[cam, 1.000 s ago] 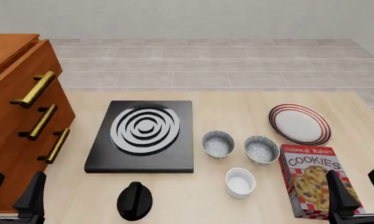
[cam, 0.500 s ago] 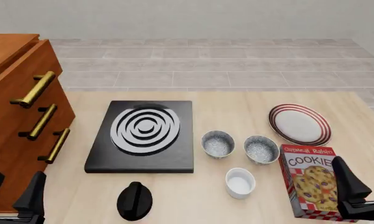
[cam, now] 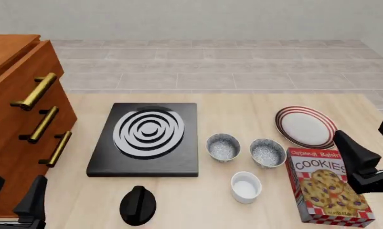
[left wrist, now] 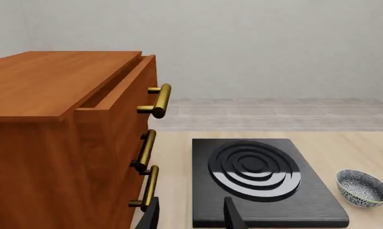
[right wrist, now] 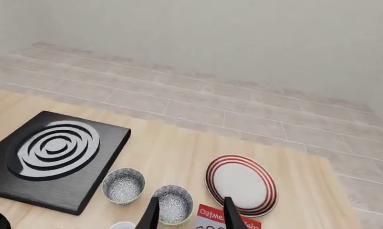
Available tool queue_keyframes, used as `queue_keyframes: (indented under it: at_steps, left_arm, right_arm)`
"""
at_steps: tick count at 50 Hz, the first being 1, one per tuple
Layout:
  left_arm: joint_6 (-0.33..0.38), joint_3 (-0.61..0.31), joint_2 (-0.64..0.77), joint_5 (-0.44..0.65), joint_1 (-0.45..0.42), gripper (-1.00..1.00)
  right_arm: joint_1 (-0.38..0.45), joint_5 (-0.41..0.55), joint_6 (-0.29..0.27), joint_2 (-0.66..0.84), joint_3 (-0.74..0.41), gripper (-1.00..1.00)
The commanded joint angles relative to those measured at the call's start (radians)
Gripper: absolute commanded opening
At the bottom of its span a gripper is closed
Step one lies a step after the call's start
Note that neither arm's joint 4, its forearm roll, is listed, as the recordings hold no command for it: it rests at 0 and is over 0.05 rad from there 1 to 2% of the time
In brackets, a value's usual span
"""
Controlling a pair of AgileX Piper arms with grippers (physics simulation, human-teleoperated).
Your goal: Pick the akita bowl from table center and place it on the plate.
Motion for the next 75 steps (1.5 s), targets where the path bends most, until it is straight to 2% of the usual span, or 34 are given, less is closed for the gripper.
queue_keyframes:
  at_steps: [1,2,3,10,18,20,21,23,27,29,35,45,53,75]
  left_arm:
    - [0.000,0.000,0.000,0.000,0.000,1.00]
    - [0.000,0.000,0.000,0.000,0.000,1.00]
    - [0.000,0.000,0.000,0.000,0.000,1.00]
    - [0.000,0.000,0.000,0.000,0.000,1.00]
    - [0.000,0.000,-0.001,0.000,0.000,1.00]
    - [0.000,0.000,-0.001,0.000,0.000,1.00]
    - [0.000,0.000,-0.001,0.000,0.000,1.00]
    - [0.000,0.000,0.000,0.000,0.000,1.00]
    - [0.000,0.000,0.000,0.000,0.000,1.00]
    - [0.000,0.000,0.000,0.000,0.000,1.00]
    - [0.000,0.000,-0.001,0.000,0.000,1.00]
    - [0.000,0.000,0.000,0.000,0.000,1.00]
    - [0.000,0.000,0.000,0.000,0.000,1.00]
    - [0.000,0.000,0.000,0.000,0.000,1.00]
  right_arm:
    - [0.024,0.029,-0.012,0.055,-0.060,1.00]
    - [0.050,0.050,-0.027,0.118,-0.118,1.00]
    - [0.096,0.077,-0.088,0.242,-0.184,1.00]
    - [0.108,0.084,-0.133,0.315,-0.232,1.00]
    - [0.169,0.085,-0.140,0.423,-0.243,1.00]
    - [0.154,0.083,-0.153,0.448,-0.254,1.00]
    - [0.156,0.094,-0.097,0.467,-0.290,1.00]
    - [0.168,0.084,-0.141,0.510,-0.290,1.00]
    - [0.192,0.089,-0.141,0.570,-0.315,1.00]
    - [0.190,0.090,-0.171,0.599,-0.326,1.00]
    - [0.251,0.109,-0.165,0.662,-0.368,1.00]
    - [0.287,0.110,-0.188,0.769,-0.394,1.00]
    - [0.329,0.122,-0.242,0.857,-0.424,1.00]
    - [0.391,0.132,-0.246,1.063,-0.505,1.00]
